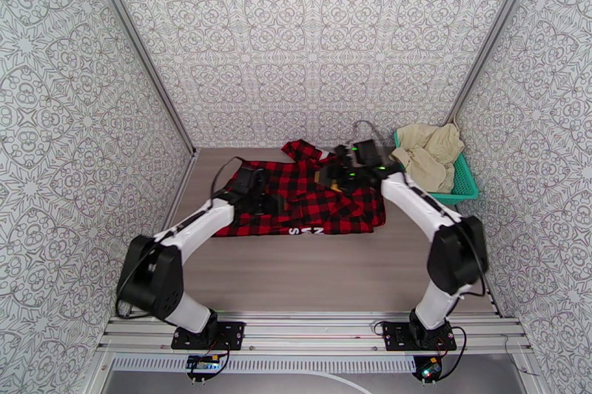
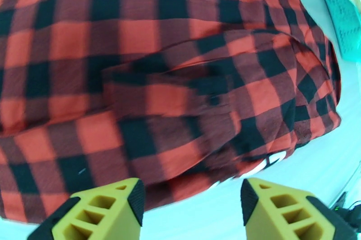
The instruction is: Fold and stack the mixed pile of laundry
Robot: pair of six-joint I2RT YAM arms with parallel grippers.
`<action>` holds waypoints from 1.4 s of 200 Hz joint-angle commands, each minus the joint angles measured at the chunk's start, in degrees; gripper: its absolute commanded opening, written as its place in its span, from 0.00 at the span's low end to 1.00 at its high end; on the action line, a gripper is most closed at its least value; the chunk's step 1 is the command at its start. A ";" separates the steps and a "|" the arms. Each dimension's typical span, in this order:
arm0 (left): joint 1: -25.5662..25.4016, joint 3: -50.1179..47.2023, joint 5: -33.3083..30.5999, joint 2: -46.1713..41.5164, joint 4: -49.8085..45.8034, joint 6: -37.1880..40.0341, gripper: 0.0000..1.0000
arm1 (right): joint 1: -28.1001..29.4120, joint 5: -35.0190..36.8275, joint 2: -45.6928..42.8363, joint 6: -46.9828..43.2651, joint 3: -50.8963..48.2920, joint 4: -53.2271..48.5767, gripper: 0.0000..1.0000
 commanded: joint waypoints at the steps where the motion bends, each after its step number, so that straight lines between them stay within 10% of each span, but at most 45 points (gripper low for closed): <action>1: -4.19 6.82 -9.84 6.18 -5.91 0.61 0.66 | -3.53 1.67 -1.77 -0.07 -8.00 1.31 0.65; 115: -9.02 26.99 -20.03 29.45 -16.15 -3.53 0.71 | -5.72 -1.49 -1.66 1.68 -14.98 6.83 0.65; 139: -9.12 28.02 -19.71 30.61 -16.17 -3.74 0.58 | -5.72 -1.93 -1.52 1.97 -15.49 7.57 0.65; 180: -8.52 26.47 -21.16 27.83 -15.15 -3.35 0.19 | -5.72 -2.02 -1.66 1.88 -15.86 7.87 0.65; 280: -2.99 14.57 -8.22 7.15 -10.24 2.53 0.19 | -5.72 -1.24 1.04 2.63 -14.62 8.49 0.64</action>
